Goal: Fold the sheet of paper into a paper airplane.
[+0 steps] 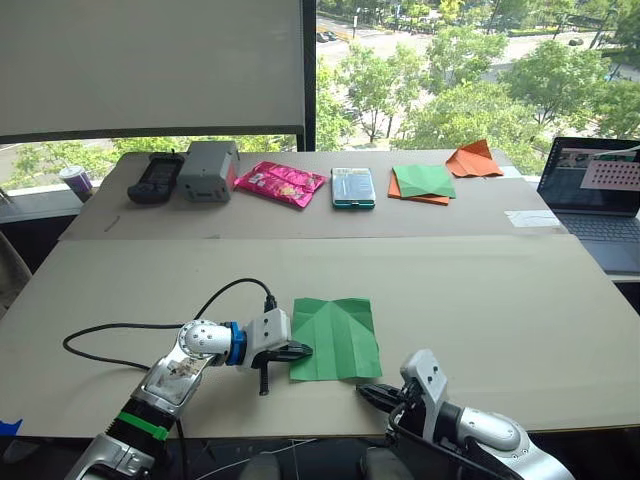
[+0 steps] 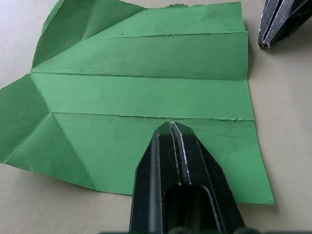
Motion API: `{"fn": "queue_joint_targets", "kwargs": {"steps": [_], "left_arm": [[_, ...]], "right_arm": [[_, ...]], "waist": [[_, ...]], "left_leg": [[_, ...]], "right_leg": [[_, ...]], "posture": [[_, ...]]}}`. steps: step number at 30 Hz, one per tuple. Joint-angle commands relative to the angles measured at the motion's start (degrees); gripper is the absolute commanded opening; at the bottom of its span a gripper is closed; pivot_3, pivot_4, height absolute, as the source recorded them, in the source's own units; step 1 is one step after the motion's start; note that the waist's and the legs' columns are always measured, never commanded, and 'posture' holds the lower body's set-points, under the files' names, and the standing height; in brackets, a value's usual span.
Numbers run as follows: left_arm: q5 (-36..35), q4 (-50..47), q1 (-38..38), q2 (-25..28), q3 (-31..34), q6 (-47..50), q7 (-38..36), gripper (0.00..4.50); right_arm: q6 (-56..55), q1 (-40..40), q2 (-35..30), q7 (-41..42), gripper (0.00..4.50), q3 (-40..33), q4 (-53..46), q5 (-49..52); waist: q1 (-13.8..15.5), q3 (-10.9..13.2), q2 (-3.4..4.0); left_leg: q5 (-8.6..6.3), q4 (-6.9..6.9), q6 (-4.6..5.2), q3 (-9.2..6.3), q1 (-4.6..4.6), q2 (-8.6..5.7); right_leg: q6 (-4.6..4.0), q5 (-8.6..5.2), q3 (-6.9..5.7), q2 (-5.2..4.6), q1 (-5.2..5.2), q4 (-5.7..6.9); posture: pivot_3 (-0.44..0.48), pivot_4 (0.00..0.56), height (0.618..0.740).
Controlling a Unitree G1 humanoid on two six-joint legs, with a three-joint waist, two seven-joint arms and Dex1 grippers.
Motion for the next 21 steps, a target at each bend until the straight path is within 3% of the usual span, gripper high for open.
{"fn": "queue_joint_targets", "kwargs": {"steps": [1, 11, 21], "left_arm": [[1.59, 1.96, 0.02, 0.54, -1.47, 0.84, -1.11, 0.0], [1.58, 2.61, -0.48, 0.9, -1.27, 0.37, -2.04, 0.0], [1.66, 2.52, -0.29, 1.13, -0.98, 0.3, -1.86, 0.0]], "right_arm": [[-3.95, 0.61, 1.12, -2.48, 0.02, -2.72, 1.83, -2.39], [-12.81, 0.97, 6.63, -4.98, 0.02, -3.21, 6.12, -5.24], [-12.5, -5.67, 10.81, -2.19, 0.02, -0.94, 8.24, -3.66]], "waist": [[0.05, -0.01, -0.04], [0.08, -0.04, -0.03], [0.03, -0.18, 0.25]], "left_leg": [[0.0, 0.0, -0.01, 0.0, 0.0, 0.0], [0.0, -0.01, 0.0, 0.0, -0.06, 0.0], [0.04, -0.03, 0.08, 0.0, -0.18, 0.0]], "right_leg": [[0.0, 0.0, 0.0, 0.0, 0.0, 0.0], [0.0, 0.0, 0.0, 0.0, -0.05, 0.02], [-0.01, 0.0, 0.02, 0.02, -0.2, 0.07]], "posture": [[0.0, 0.15, 0.736], [0.0, 0.15, 0.736], [0.0, 0.15, 0.736]]}}
